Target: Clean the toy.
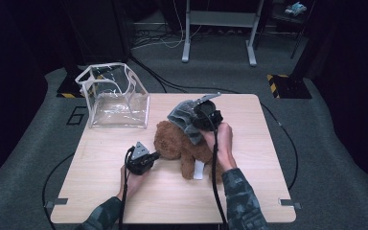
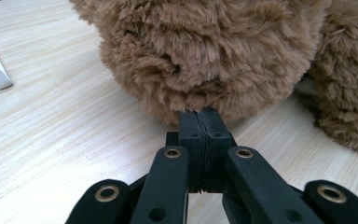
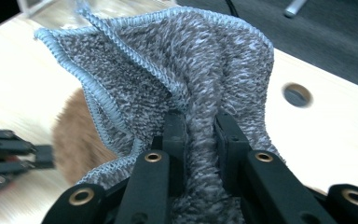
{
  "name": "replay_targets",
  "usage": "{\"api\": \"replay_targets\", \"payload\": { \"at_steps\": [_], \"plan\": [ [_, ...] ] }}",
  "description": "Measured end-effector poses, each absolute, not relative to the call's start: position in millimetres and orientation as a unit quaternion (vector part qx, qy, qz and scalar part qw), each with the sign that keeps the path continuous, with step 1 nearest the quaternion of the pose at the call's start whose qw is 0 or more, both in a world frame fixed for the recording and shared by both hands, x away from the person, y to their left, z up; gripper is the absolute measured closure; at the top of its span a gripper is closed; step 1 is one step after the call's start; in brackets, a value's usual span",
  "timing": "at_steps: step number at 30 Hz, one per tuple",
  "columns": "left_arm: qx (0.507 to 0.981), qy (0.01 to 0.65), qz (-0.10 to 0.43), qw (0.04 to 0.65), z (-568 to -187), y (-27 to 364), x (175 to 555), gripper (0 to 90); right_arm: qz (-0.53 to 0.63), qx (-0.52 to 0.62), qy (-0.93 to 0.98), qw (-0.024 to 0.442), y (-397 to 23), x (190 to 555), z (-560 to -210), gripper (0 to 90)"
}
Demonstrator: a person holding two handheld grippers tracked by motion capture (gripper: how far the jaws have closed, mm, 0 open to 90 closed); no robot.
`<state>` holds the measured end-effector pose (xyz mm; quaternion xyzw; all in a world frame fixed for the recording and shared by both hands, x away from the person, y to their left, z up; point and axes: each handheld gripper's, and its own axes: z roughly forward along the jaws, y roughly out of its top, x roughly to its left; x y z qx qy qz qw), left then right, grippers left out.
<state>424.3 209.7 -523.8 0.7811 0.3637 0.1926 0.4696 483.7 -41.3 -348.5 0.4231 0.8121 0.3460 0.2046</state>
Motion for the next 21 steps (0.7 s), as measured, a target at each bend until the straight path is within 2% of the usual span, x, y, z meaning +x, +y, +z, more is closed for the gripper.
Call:
{"api": "replay_targets", "payload": {
  "at_steps": [13, 17, 21],
  "plan": [
    [0.781, 0.364, 0.193, 0.470, -524, 209, 424, 89.3, 0.338, 0.380, 0.845, 0.167, 26, 491, -371, 77.1],
    [0.784, 0.360, 0.195, 0.467, -524, 210, 425, 89.3, 0.301, 0.372, 0.860, 0.179, 31, 497, -391, 77.2],
    [0.781, 0.364, 0.192, 0.470, -524, 209, 424, 89.3, 0.290, 0.383, 0.858, 0.182, 22, 495, -389, 77.2]
  ]
}}
